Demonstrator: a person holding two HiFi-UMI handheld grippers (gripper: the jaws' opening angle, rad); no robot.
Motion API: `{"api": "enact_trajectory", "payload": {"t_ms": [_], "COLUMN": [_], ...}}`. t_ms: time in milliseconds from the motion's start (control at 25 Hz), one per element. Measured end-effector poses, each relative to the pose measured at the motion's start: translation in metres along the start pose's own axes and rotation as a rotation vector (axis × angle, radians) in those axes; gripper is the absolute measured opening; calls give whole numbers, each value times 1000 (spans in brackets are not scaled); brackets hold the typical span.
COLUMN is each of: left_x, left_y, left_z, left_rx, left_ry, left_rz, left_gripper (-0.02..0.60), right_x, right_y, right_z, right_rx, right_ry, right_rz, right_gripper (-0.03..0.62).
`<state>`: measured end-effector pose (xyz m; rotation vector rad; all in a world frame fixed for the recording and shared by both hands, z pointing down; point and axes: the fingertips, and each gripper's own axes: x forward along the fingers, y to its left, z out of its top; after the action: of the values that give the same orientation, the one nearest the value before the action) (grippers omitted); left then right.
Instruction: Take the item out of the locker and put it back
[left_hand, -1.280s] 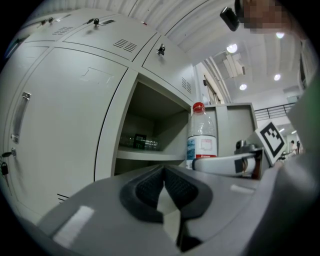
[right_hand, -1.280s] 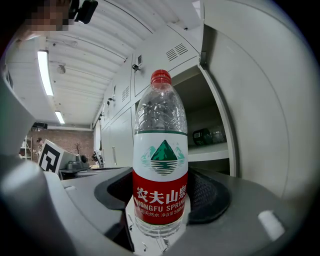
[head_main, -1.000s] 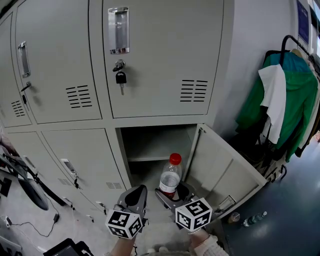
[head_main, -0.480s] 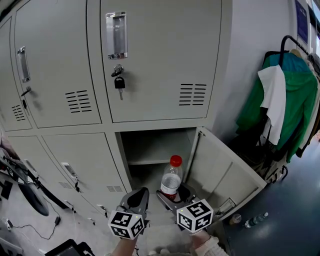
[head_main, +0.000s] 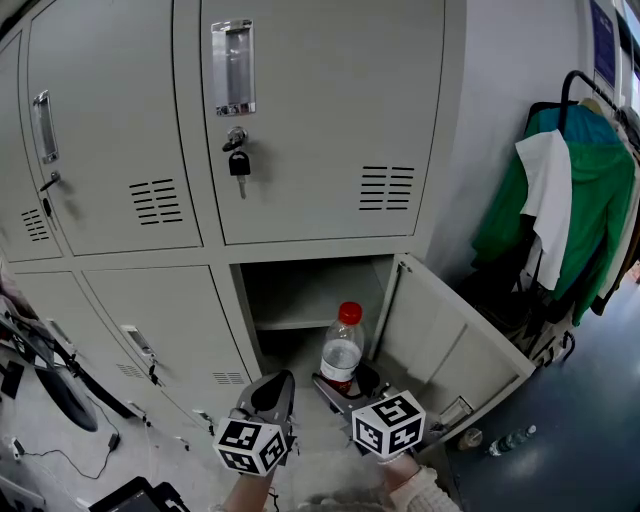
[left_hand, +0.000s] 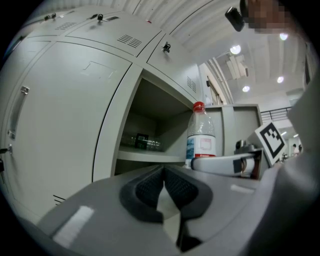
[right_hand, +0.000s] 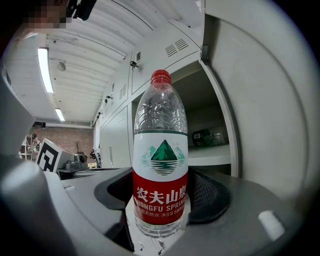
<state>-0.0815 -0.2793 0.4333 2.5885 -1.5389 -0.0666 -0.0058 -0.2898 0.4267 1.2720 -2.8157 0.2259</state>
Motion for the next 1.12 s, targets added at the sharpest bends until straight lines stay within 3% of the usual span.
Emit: {"api": "enact_trajectory", "payload": {"t_ms": [800,1120], "left_x": [2,-2], "left_y": [17,21], "left_z": [15,23], "left_rx": [17,4], "left_ry": [-1,-25], "left_rz": [23,42], "left_gripper": [7,6], "right_x": [58,78], "right_y": [-2,-5], "right_z": [10,32], "right_rx": [-64,-26], "right_ry": [132,156], "right_rz": [30,73], "right_gripper": [305,305]}}
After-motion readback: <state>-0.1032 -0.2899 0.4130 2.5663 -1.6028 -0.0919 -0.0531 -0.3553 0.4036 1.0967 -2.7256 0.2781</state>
